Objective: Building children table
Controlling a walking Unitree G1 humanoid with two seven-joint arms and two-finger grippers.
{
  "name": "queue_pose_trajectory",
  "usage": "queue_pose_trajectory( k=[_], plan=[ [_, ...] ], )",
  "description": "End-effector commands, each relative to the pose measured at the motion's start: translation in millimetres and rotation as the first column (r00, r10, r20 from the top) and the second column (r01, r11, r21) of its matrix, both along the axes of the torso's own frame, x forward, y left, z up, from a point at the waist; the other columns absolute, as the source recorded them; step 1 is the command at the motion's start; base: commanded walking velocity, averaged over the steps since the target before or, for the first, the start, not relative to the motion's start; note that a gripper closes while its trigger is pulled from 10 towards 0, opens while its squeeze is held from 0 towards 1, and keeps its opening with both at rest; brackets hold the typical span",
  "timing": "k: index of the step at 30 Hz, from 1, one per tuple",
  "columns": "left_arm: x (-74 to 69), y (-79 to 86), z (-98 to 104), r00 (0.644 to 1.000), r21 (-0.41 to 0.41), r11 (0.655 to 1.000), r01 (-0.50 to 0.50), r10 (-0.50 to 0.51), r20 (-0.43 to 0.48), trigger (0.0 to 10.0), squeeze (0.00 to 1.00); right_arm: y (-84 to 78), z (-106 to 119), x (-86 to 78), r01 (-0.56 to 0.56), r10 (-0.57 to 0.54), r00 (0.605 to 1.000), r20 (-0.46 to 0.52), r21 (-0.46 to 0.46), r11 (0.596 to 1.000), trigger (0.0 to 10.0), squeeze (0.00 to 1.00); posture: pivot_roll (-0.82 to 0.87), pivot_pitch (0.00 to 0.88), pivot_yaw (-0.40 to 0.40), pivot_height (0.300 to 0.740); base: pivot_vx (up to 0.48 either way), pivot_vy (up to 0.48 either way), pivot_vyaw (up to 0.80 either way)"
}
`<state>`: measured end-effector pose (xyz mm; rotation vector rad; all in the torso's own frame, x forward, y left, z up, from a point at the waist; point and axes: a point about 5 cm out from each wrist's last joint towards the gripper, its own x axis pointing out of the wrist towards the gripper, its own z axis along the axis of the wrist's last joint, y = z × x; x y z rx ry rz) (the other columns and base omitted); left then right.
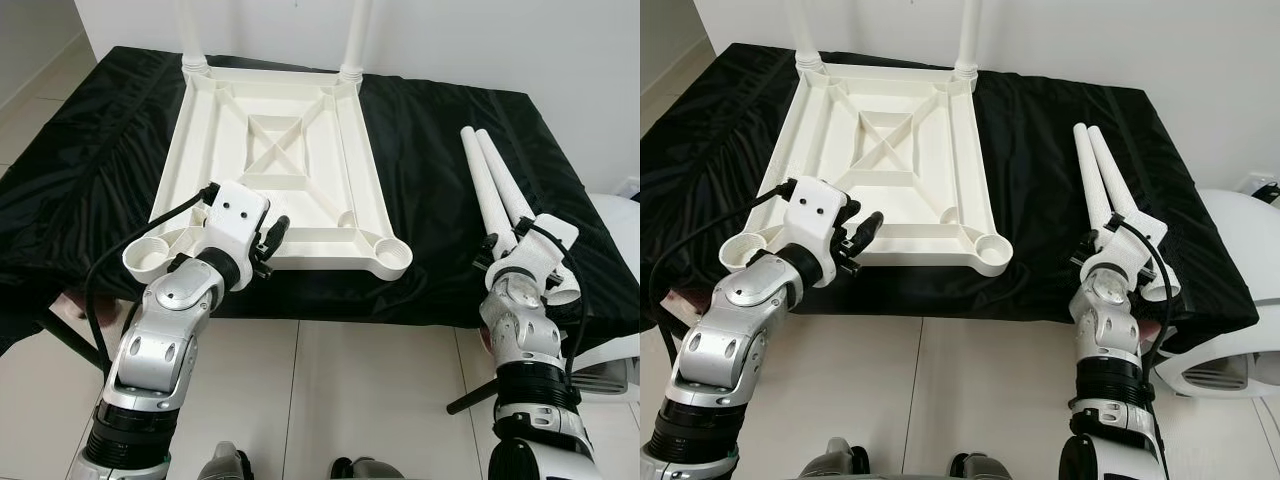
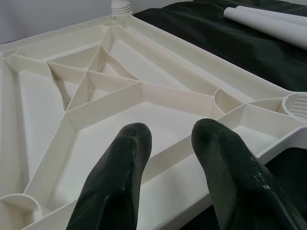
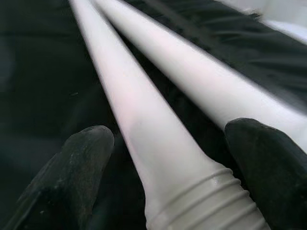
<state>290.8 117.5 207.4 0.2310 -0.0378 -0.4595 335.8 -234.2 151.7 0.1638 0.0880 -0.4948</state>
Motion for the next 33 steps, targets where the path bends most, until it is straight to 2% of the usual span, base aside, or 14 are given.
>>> queue_pose_trajectory(
  k=[1,2,4,6,12,15,22,27,29,33],
  plan=[
    [-2.3,-5.3,4.9,0.999,-0.004,1.000,0.030,-0.030,0.012,10.0,0.00,7.9,-6.6,-0.8,-0.055,0.056,0.998,-0.024,0.026,0.998,10.0,0.00,-0.01,0.117,-0.026,0.740,0.000,0.000,0.00],
    [-2.3,-5.3,4.9,0.999,-0.004,1.000,0.030,-0.030,0.012,10.0,0.00,7.9,-6.6,-0.8,-0.055,0.056,0.998,-0.024,0.026,0.998,10.0,0.00,-0.01,0.117,-0.026,0.740,0.000,0.000,0.00],
    [-2.1,-7.4,6.8,0.999,-0.016,0.999,0.029,-0.029,0.018,10.0,0.00,23.6,-7.0,1.8,-0.195,0.196,0.980,-0.039,0.029,0.980,10.0,0.00,-0.01,0.121,-0.030,0.740,0.000,0.000,0.00],
    [-2.0,-8.5,7.6,0.999,-0.020,0.999,0.030,-0.029,0.021,10.0,0.00,31.3,-7.8,2.1,-0.260,0.261,0.964,-0.047,0.033,0.965,10.0,0.00,-0.01,0.123,-0.031,0.740,0.000,0.000,0.00],
    [-2.2,-10.3,8.6,0.999,-0.027,0.999,0.032,-0.031,0.024,10.0,0.00,40.4,-9.3,1.1,-0.330,0.330,0.941,-0.066,0.017,0.944,10.0,0.00,-0.01,0.124,-0.033,0.740,0.000,0.000,0.00],
    [-2.8,-11.9,9.2,0.999,-0.029,0.999,0.033,-0.032,0.026,10.0,0.00,48.4,-14.5,-1.4,-0.387,0.386,0.917,-0.100,0.017,0.922,10.0,0.00,-0.01,0.127,-0.036,0.740,0.000,0.000,0.00],
    [-3.3,-12.2,9.0,0.999,-0.035,0.999,0.030,-0.030,0.023,10.0,0.00,49.5,-12.8,-2.9,-0.415,0.415,0.906,-0.083,0.017,0.910,10.0,0.00,-0.01,0.125,-0.039,0.740,0.000,0.000,0.00],
    [-3.4,-12.4,8.8,0.999,-0.037,0.999,0.030,-0.029,0.024,10.0,0.00,45.7,-2.9,0.0,-0.409,0.409,0.912,-0.037,0.007,0.912,10.0,0.00,-0.01,0.121,-0.040,0.740,0.000,0.000,0.00],
    [-3.4,-12.9,8.9,0.999,-0.039,0.999,0.030,-0.029,0.025,10.0,0.00,44.0,7.1,3.5,-0.412,0.412,0.911,0.010,0.003,0.911,10.0,0.00,-0.01,0.121,-0.040,0.740,0.000,0.000,0.00],
    [-3.3,-13.3,8.8,0.999,-0.039,0.999,0.031,-0.030,0.025,10.0,0.00,44.1,11.8,5.0,-0.423,0.423,0.906,0.031,-0.002,0.906,10.0,0.00,-0.01,0.115,-0.042,0.740,0.000,0.000,0.00]
  ],
)
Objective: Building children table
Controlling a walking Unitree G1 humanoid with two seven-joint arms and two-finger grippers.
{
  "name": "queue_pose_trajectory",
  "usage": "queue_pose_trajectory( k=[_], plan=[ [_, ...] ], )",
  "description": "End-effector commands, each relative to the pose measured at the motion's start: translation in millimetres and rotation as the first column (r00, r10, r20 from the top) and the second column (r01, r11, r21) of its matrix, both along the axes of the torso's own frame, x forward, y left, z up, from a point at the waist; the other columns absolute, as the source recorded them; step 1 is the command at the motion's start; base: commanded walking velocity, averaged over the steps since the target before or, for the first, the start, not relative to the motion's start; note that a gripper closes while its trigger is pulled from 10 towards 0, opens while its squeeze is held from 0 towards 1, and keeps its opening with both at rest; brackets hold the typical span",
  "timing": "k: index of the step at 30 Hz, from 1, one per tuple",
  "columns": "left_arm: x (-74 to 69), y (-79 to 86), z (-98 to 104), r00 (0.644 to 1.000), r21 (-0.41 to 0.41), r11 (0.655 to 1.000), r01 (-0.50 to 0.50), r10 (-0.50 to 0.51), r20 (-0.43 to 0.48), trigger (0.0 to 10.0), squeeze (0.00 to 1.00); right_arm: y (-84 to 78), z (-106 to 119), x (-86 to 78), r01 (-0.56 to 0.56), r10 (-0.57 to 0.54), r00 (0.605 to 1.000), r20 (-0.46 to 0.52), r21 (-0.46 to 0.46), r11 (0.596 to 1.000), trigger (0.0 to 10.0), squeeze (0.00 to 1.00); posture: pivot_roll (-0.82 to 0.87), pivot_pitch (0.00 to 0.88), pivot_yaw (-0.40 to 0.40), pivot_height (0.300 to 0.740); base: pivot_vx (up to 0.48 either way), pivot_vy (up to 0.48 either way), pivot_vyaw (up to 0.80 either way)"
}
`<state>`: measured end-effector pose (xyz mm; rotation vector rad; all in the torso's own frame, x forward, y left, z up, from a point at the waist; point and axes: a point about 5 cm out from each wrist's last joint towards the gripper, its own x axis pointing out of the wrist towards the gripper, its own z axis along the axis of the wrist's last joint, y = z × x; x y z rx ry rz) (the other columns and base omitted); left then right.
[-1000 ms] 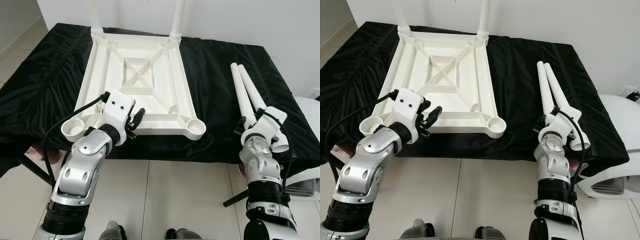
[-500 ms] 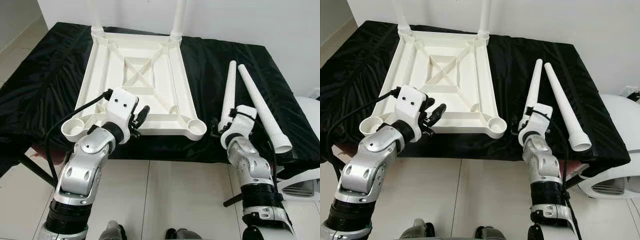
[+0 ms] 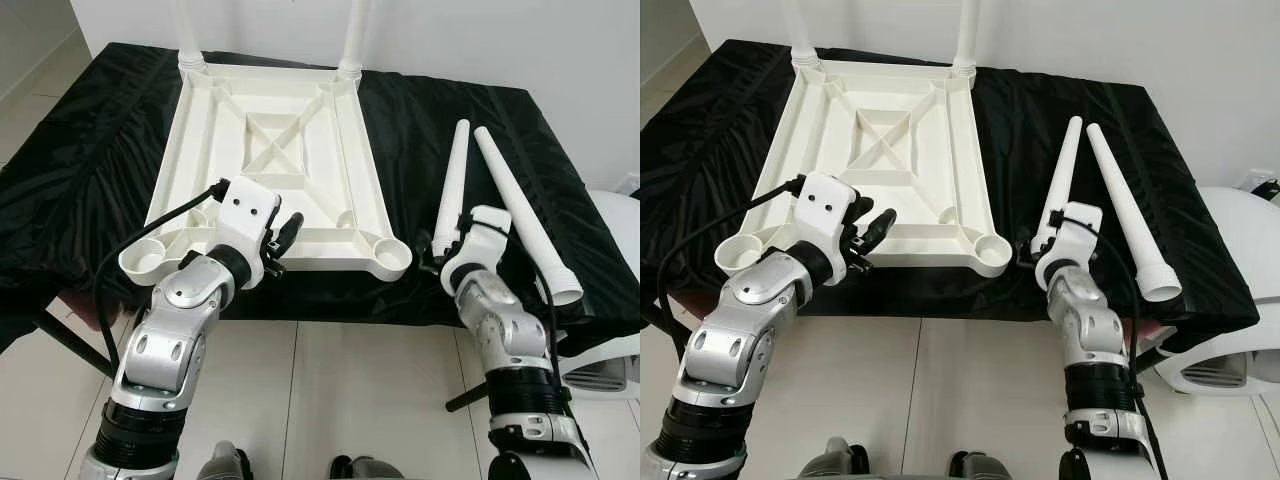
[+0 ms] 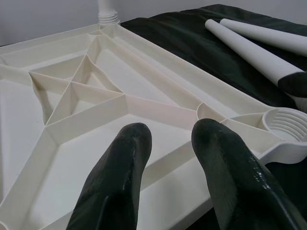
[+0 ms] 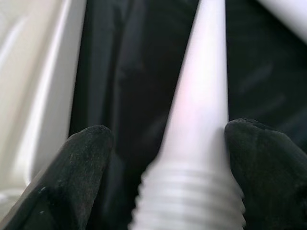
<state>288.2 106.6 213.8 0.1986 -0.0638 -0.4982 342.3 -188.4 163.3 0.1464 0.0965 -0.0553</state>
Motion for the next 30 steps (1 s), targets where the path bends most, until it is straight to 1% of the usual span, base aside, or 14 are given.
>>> queue_pose_trajectory(
  k=[1,4,7,10,13,15,17,18,20,23,24,25,26,30],
  plan=[
    [-0.6,-2.8,2.5,1.000,-0.004,1.000,-0.010,0.010,0.012,10.0,0.00,-1.2,7.9,1.0,-0.013,0.013,0.999,0.039,0.007,1.000,10.0,0.00,-0.01,0.112,-0.043,0.740,0.000,0.000,0.00],
    [-0.6,-4.7,2.4,1.000,-0.008,1.000,-0.006,0.006,0.012,10.0,0.00,-0.7,23.4,11.4,-0.023,0.022,0.996,0.086,0.004,1.000,10.0,0.00,-0.01,0.104,-0.046,0.740,0.000,0.000,0.00],
    [-0.8,-5.6,2.4,1.000,-0.009,1.000,-0.003,0.003,0.011,10.0,0.00,-0.7,25.8,16.6,-0.015,0.015,0.996,0.082,-0.004,1.000,10.0,0.00,-0.01,0.104,-0.046,0.740,0.000,0.000,0.00],
    [-1.3,-6.5,2.9,1.000,-0.009,1.000,0.002,-0.002,0.011,10.0,0.00,-0.6,27.3,25.9,0.022,-0.021,0.998,0.063,-0.009,1.000,10.0,0.00,-0.01,0.104,-0.048,0.740,0.000,0.000,0.00],
    [-1.5,-6.8,3.0,1.000,-0.009,1.000,0.004,-0.004,0.011,10.0,0.00,-0.6,27.6,28.4,0.034,-0.033,0.998,0.058,-0.010,0.999,10.0,0.00,-0.01,0.104,-0.048,0.740,0.000,0.000,0.00],
    [-3.8,-8.8,2.3,1.000,0.002,1.000,0.021,-0.021,0.009,10.0,0.00,-1.7,24.4,36.6,0.086,-0.086,0.996,0.003,-0.004,0.996,10.0,0.00,0.00,0.113,-0.050,0.740,0.000,0.000,0.00],
    [-5.1,-9.6,2.0,1.000,0.007,1.000,0.028,-0.028,0.008,10.0,0.00,-1.5,22.2,40.0,0.110,-0.110,0.994,-0.030,-0.006,0.994,10.0,0.00,0.00,0.117,-0.052,0.740,0.000,0.000,0.00],
    [-5.1,-9.6,2.0,1.000,0.007,1.000,0.028,-0.028,0.008,10.0,0.00,-1.5,22.2,40.0,0.110,-0.110,0.994,-0.030,-0.006,0.994,10.0,0.00,0.00,0.117,-0.052,0.740,0.000,0.000,0.00],
    [-6.9,-9.5,1.6,0.999,0.011,0.999,0.034,-0.034,0.006,10.0,0.00,0.7,15.6,45.8,0.157,-0.154,0.983,-0.102,0.023,0.987,10.0,0.00,0.01,0.123,-0.052,0.740,0.000,0.000,0.00],
    [-7.6,-8.4,0.7,1.000,0.011,0.999,0.030,-0.030,0.000,10.0,0.00,0.4,11.3,47.0,0.189,-0.182,0.972,-0.150,0.028,0.982,10.0,0.00,0.01,0.133,-0.051,0.740,0.000,0.000,0.00],
    [-7.6,-8.4,0.7,1.000,0.011,0.999,0.030,-0.030,0.000,10.0,0.00,0.4,11.3,47.0,0.189,-0.182,0.972,-0.150,0.028,0.982,10.0,0.00,0.01,0.133,-0.051,0.740,0.000,0.000,0.00],
    [-8.1,-8.3,0.4,1.000,0.012,1.000,0.029,-0.029,-0.002,10.0,0.00,0.4,8.9,47.4,0.203,-0.192,0.965,-0.180,0.047,0.978,10.0,0.00,0.01,0.138,-0.050,0.740,0.000,0.000,0.00],
    [-8.1,-8.3,0.4,1.000,0.012,1.000,0.029,-0.029,-0.002,10.0,0.00,0.4,8.9,47.4,0.203,-0.192,0.965,-0.180,0.047,0.978,10.0,0.00,0.01,0.138,-0.050,0.740,0.000,0.000,0.00],
    [-8.9,-8.2,0.1,1.000,0.011,1.000,0.029,-0.029,-0.008,10.0,0.00,3.8,3.4,50.3,0.237,-0.213,0.942,-0.261,0.064,0.969,10.0,0.00,0.01,0.147,-0.045,0.740,0.000,0.000,0.00]
  ],
)
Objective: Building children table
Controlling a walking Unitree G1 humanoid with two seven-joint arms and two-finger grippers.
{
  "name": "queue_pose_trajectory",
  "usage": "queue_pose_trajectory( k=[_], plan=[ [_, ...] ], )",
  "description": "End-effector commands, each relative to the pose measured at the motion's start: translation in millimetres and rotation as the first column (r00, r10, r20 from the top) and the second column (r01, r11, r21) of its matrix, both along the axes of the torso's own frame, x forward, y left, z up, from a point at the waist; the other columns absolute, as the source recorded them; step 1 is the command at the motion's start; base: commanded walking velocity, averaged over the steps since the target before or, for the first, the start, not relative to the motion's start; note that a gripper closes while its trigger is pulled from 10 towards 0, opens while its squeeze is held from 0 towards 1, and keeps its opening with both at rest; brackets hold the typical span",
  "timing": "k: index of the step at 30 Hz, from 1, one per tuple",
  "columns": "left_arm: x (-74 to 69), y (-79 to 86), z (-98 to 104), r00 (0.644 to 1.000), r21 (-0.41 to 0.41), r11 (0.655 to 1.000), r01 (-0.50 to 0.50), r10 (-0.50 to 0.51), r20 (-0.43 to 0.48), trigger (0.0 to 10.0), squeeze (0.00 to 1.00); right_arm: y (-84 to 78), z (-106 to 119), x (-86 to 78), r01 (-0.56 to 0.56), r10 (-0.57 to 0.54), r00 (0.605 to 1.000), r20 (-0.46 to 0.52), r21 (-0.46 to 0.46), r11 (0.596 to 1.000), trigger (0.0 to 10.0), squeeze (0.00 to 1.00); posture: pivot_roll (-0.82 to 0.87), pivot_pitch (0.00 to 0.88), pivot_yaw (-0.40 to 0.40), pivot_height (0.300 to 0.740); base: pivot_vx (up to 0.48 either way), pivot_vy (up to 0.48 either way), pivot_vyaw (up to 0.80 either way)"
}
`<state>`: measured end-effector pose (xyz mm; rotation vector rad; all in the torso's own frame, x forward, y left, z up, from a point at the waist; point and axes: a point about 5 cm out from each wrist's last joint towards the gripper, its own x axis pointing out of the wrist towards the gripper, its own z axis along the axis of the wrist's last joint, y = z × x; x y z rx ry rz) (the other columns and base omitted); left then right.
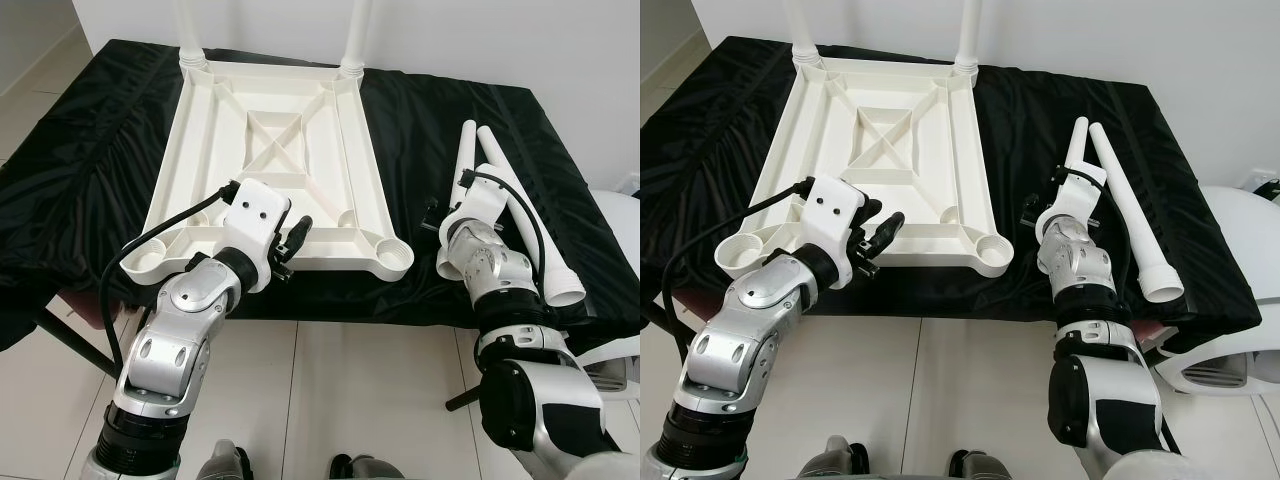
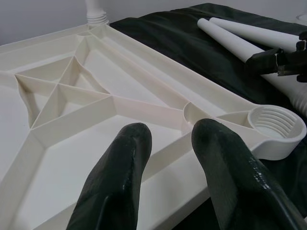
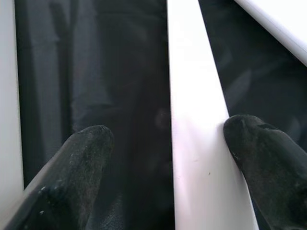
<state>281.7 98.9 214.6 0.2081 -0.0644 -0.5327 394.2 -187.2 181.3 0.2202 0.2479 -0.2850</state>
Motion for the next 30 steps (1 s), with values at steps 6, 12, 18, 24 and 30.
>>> queue_pose_trajectory(
  k=[6,12,18,24,30],
  plan=[
    [-2.3,-0.5,0.0,1.000,0.001,1.000,-0.005,0.005,-0.010,10.0,0.00,7.4,-22.5,-1.1,0.022,-0.010,0.989,-0.145,0.078,0.997,10.0,0.00,0.01,0.149,-0.042,0.740,0.000,0.000,0.00],
    [-2.1,-0.5,1.2,1.000,0.000,1.000,-0.005,0.005,-0.010,10.0,0.00,7.8,-34.1,-5.1,0.032,-0.018,0.980,-0.200,0.064,0.997,10.0,0.00,0.01,0.149,-0.043,0.740,0.000,0.000,0.00],
    [-2.0,-0.1,2.5,1.000,-0.002,1.000,-0.006,0.006,-0.008,10.0,0.00,8.8,-48.3,-10.9,0.039,-0.016,0.964,-0.264,0.082,0.996,10.0,0.00,0.01,0.150,-0.043,0.740,0.000,0.000,0.00],
    [-2.2,0.4,2.8,1.000,-0.005,1.000,-0.010,0.010,-0.011,10.0,0.00,9.6,-52.8,-15.3,0.045,-0.020,0.968,-0.252,0.094,0.995,10.0,0.00,0.01,0.152,-0.045,0.740,0.000,0.000,0.00],
    [-2.2,-0.7,2.7,1.000,-0.013,1.000,-0.013,0.013,-0.014,10.0,0.00,-2.5,-62.5,-24.4,0.178,-0.112,0.944,-0.311,0.192,0.965,10.0,0.00,0.01,0.147,-0.047,0.740,0.000,0.000,0.00]
  ],
)
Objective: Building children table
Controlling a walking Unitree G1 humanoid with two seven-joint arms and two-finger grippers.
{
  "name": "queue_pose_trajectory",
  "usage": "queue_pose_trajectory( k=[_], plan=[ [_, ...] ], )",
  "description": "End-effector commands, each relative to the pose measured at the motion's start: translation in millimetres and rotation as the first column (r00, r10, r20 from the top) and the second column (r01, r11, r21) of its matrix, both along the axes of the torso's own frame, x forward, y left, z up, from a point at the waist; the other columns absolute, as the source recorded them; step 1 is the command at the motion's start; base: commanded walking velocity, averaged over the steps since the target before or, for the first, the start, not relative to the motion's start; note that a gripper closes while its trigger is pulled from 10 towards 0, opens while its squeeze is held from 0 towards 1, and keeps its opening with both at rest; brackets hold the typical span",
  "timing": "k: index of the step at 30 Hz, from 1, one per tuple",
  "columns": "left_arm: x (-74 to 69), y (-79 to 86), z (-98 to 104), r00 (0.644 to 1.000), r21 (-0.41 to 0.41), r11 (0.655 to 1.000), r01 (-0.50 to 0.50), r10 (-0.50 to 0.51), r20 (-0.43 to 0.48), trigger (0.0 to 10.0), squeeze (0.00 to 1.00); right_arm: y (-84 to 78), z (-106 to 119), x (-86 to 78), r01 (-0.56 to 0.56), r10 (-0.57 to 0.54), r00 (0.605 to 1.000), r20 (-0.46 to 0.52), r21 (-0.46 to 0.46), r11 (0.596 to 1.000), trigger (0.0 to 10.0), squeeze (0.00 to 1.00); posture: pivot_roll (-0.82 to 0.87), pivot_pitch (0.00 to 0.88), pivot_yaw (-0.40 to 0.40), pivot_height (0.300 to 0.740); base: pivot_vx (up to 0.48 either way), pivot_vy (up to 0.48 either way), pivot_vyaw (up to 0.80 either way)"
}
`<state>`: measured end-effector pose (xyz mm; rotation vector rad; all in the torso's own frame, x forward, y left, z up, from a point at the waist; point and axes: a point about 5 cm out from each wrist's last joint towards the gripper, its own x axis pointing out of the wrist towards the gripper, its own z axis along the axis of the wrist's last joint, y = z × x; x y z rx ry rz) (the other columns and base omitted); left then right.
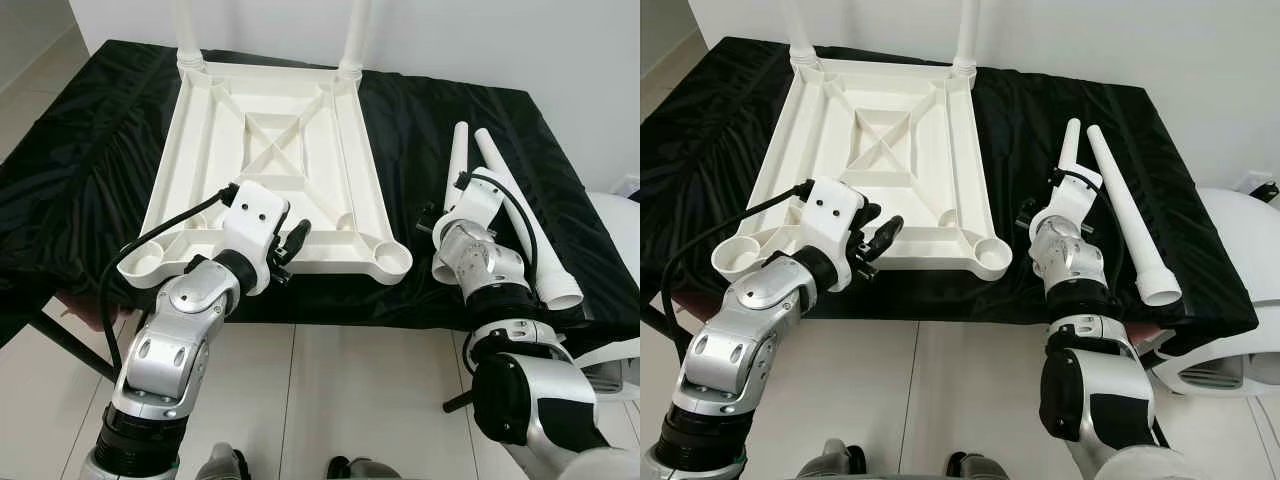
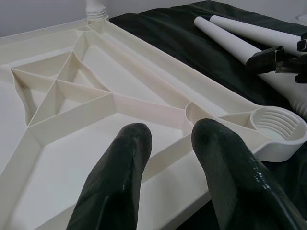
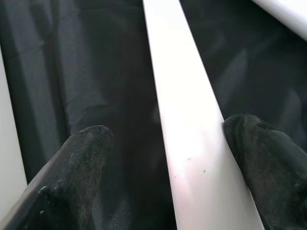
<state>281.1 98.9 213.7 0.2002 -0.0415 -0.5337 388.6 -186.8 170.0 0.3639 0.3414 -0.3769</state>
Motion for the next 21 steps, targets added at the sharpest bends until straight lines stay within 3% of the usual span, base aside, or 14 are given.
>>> queue_pose_trajectory(
  k=[1,3,9,16,18,21],
  plan=[
    [-1.7,-0.8,3.6,1.000,-0.013,1.000,-0.012,0.012,0.009,10.0,0.00,-5.9,-52.6,-20.4,0.075,-0.051,0.972,-0.229,0.098,0.992,10.0,0.00,0.01,0.147,-0.047,0.740,0.000,0.000,0.00],
    [-1.8,-1.5,3.2,1.000,-0.015,1.000,-0.011,0.011,0.006,10.0,0.00,-14.5,-55.4,-23.7,0.141,-0.118,0.961,-0.250,0.074,0.987,10.0,0.00,0.01,0.143,-0.046,0.740,0.000,0.000,0.00],
    [-1.7,-2.6,3.1,1.000,-0.016,1.000,-0.007,0.007,0.005,10.0,0.00,-19.8,-56.6,-25.0,0.173,-0.152,0.955,-0.256,0.059,0.983,10.0,0.00,0.00,0.138,-0.044,0.740,0.000,0.000,0.00],
    [-0.5,-3.9,4.3,1.000,-0.016,1.000,-0.001,0.001,0.006,10.0,0.00,-14.6,-51.4,-21.9,0.053,-0.047,0.957,-0.285,0.013,0.999,10.0,0.00,0.00,0.129,-0.039,0.740,0.000,0.000,0.00],
    [-0.8,-4.8,4.4,1.000,-0.019,1.000,0.001,-0.001,0.005,10.0,0.00,-9.2,-47.8,-19.9,-0.021,0.029,0.955,-0.296,0.031,0.999,10.0,0.00,0.00,0.129,-0.039,0.740,0.000,0.000,0.00],
    [-1.0,-5.9,4.6,1.000,-0.020,1.000,0.003,-0.003,0.004,10.0,0.00,-6.6,-43.2,-18.2,-0.035,0.056,0.953,-0.297,0.077,0.996,10.0,0.00,0.00,0.129,-0.041,0.740,0.000,0.000,0.00]
  ],
)
